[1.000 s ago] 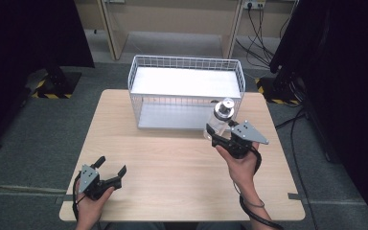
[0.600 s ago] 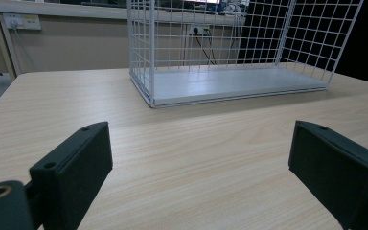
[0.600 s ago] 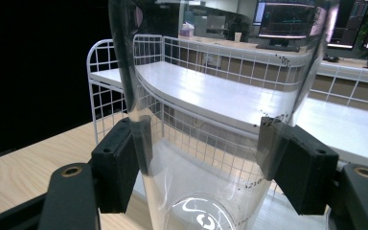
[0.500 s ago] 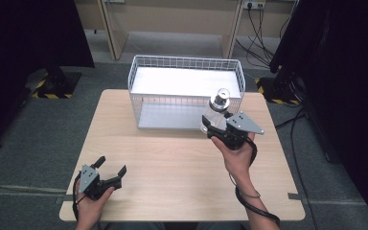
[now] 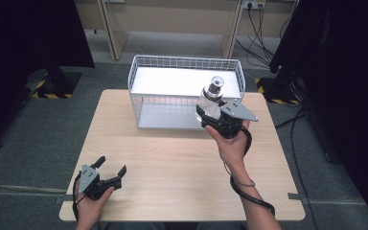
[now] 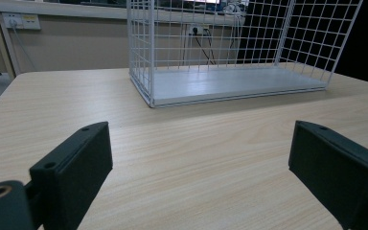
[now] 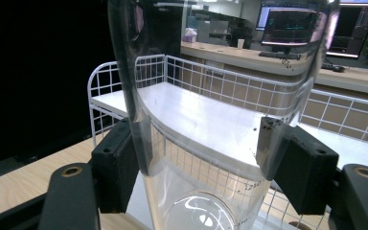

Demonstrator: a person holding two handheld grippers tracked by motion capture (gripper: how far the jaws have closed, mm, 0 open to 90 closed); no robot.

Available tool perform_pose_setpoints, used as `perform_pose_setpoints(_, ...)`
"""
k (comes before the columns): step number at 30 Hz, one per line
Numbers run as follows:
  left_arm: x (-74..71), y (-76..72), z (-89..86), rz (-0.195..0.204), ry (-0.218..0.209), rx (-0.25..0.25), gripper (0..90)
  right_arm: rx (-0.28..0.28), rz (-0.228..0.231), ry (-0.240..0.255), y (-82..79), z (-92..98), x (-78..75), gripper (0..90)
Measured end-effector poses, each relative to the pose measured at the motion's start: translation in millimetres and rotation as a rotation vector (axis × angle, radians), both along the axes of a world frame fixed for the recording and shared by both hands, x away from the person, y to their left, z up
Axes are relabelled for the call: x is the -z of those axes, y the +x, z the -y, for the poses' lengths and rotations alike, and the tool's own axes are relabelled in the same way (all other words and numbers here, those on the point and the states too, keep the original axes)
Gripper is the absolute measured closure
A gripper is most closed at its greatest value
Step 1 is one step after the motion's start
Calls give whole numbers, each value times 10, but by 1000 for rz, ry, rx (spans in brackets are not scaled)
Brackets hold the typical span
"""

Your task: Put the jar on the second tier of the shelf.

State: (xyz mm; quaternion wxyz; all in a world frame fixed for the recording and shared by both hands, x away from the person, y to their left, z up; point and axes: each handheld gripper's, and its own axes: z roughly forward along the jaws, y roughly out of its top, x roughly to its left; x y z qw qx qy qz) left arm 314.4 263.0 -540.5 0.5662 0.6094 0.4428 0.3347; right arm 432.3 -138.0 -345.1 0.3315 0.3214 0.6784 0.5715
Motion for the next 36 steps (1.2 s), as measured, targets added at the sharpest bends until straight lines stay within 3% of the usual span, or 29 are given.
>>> perform_pose_setpoints(36,0,0,-3,0,-2,6,72,32,-18,-7,608,-321,-453,321)
